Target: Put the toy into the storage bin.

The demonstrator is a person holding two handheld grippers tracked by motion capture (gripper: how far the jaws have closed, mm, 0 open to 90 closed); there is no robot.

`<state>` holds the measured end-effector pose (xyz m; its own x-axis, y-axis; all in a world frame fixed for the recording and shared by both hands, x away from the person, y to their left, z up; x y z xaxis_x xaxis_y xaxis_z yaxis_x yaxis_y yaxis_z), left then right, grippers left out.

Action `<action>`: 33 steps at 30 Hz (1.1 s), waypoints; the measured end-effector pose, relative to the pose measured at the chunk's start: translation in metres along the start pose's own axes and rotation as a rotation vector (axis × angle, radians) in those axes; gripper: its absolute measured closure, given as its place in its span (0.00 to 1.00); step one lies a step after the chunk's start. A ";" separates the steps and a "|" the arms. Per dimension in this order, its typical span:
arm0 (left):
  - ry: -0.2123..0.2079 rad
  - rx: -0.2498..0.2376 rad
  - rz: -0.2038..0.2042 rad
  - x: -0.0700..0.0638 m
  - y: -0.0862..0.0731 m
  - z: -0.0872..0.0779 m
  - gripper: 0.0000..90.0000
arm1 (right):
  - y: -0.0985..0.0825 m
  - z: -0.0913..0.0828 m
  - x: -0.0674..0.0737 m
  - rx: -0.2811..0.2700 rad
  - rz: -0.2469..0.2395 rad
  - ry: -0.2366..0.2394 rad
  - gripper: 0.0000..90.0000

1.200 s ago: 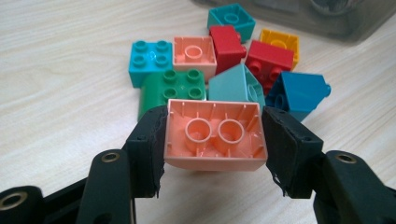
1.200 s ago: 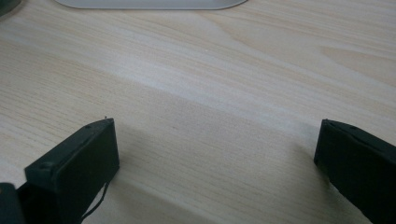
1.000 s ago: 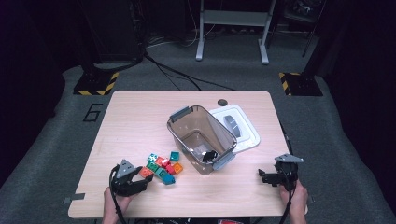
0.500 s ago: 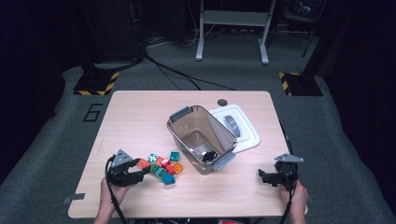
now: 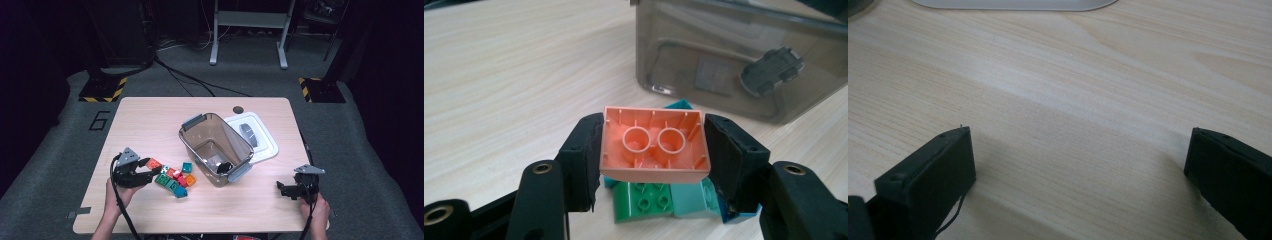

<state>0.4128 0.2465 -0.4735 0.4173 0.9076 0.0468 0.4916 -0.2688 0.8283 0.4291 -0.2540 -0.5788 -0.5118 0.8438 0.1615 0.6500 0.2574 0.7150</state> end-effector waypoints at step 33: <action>-0.066 -0.075 0.135 -0.037 0.098 0.000 0.48 | 0.000 0.000 0.000 0.001 -0.004 0.002 0.00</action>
<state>0.4459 0.1866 -0.3936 0.5261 0.8411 0.1260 0.3705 -0.3601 0.8562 0.4291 -0.2543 -0.5788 -0.5152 0.8420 0.1599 0.6487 0.2611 0.7149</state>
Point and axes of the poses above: each handheld gripper's, and its own axes: z roughly forward along the jaws, y roughly out of its top, x roughly to its left, the point moved 7 cm from there along z, roughly forward along the jaws, and after that the axes turned 13 degrees about y, right-handed, at the moved point
